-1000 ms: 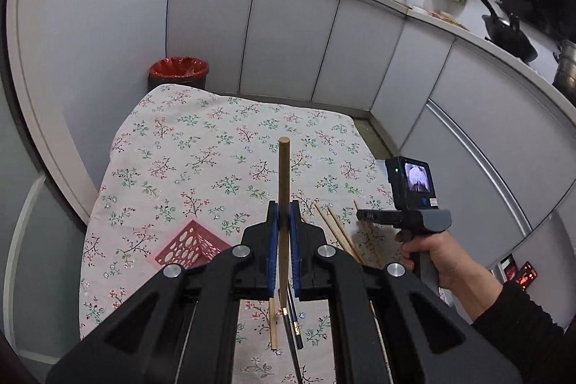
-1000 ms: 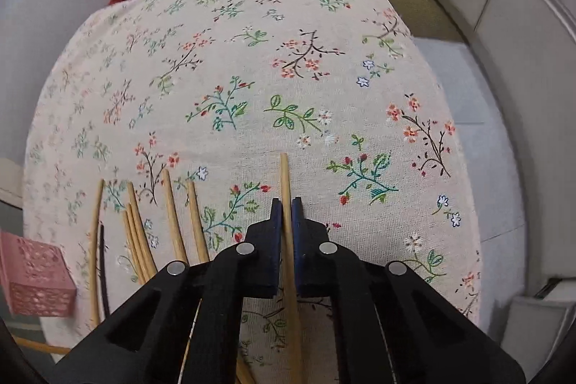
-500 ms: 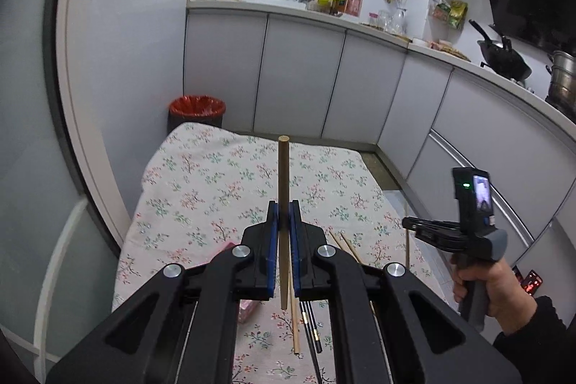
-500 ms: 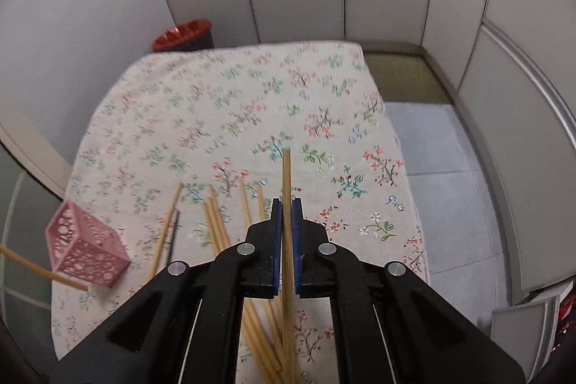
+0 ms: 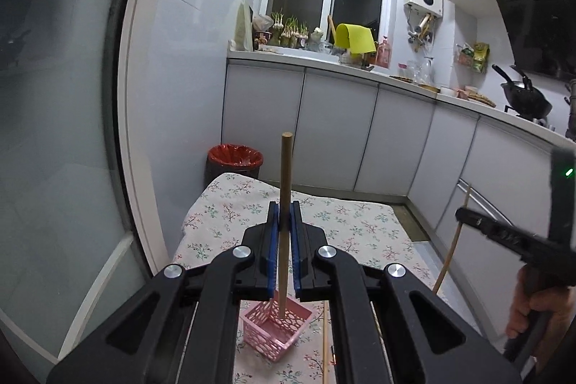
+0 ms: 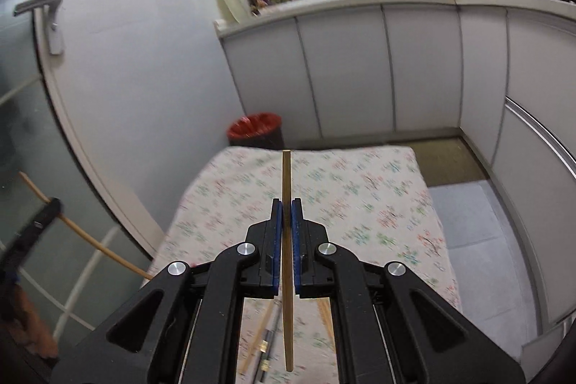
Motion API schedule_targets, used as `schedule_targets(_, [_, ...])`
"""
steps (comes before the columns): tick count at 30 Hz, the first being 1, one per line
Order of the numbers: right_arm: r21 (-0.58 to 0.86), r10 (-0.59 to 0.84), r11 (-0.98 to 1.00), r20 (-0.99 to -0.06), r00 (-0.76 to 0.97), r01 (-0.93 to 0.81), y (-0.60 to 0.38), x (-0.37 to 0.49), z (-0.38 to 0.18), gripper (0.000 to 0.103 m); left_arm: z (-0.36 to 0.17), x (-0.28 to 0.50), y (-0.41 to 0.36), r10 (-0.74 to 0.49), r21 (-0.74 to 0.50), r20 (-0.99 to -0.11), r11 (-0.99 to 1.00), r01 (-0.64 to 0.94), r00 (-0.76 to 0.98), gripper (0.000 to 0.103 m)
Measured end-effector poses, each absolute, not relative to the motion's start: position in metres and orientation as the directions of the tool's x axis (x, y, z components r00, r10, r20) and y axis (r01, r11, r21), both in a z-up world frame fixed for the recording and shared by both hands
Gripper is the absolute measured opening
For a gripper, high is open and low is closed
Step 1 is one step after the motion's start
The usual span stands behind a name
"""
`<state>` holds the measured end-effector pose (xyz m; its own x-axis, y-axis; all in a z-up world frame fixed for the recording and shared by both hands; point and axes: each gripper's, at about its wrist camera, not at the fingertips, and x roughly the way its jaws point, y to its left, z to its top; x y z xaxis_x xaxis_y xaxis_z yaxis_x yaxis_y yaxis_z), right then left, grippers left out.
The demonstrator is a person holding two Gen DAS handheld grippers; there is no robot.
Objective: Organize utensils
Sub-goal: 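Carry the wooden chopstick upright into the pink basket and open the left tool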
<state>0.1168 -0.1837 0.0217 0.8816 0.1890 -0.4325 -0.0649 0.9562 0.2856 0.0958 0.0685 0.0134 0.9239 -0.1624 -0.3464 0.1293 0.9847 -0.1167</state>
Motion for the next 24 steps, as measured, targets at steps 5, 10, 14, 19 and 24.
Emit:
schedule_targets(5, [0.323, 0.247, 0.939, -0.389, 0.887, -0.119, -0.163, 0.124, 0.034, 0.004, -0.002, 0.112, 0.067, -0.138, -0.115, -0.388, 0.988, 0.101, 0.911, 0.006])
schedule_targets(10, [0.395, 0.298, 0.907, -0.353, 0.887, -0.148, -0.149, 0.140, 0.036, 0.004, -0.019, 0.130, 0.072, -0.124, -0.118, -0.437, 0.990, 0.080, 0.891, 0.006])
schedule_targets(14, [0.426, 0.331, 0.887, -0.315, 0.889, -0.180, -0.132, 0.154, 0.034, 0.004, -0.029, 0.142, 0.075, -0.128, -0.134, -0.478, 0.988, 0.072, 0.869, 0.006])
schedule_targets(19, [0.398, 0.345, 0.891, -0.283, 0.895, -0.218, -0.110, 0.170, 0.019, 0.004, -0.038, 0.154, 0.076, -0.116, -0.115, -0.509, 0.991, 0.066, 0.853, 0.006])
schedule_targets(24, [0.388, 0.352, 0.897, -0.333, 0.875, -0.213, -0.103, 0.187, -0.002, 0.004, -0.050, 0.171, 0.082, -0.141, -0.142, -0.545, 0.987, 0.074, 0.826, 0.006])
